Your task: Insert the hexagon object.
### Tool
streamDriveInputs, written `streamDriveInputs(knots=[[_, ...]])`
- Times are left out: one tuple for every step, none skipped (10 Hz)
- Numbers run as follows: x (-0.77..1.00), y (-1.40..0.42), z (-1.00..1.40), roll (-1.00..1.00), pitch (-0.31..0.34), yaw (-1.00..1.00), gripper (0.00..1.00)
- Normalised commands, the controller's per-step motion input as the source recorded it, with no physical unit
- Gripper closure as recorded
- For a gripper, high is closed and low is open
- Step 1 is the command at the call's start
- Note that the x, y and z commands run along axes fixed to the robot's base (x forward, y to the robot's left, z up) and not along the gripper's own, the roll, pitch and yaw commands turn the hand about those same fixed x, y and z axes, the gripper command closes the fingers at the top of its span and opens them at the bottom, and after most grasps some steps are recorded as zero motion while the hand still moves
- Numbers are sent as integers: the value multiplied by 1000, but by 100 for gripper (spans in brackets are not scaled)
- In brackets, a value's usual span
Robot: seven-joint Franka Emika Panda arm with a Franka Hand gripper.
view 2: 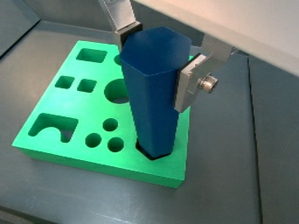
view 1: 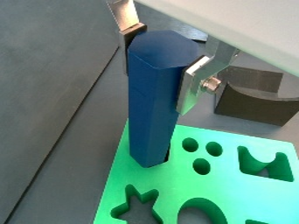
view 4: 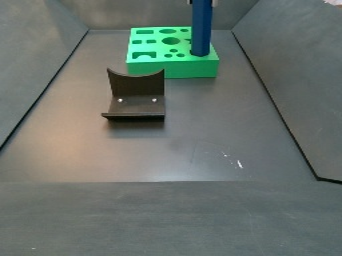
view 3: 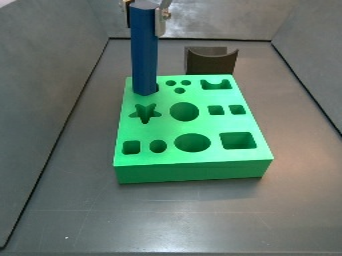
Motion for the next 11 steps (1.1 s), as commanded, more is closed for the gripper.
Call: streamDriveInputs(knots=[[0,0,-37,234,0,91,100],[0,0,0,207,0,217,100],[63,0,6,151,0,329,100],[186,0,14,186,0,303,100],[226,0,23,271,27,200,100],[246,0,3,317,43,129,100],[191,0,-66,286,0,103,100],[0,-77,-534,171,-170,0,100],[-29,-77,-677,114,-243,0,100],[-26,-63,-663,89,-213,0,100],[40,-9,-320,53,-17,0,100]])
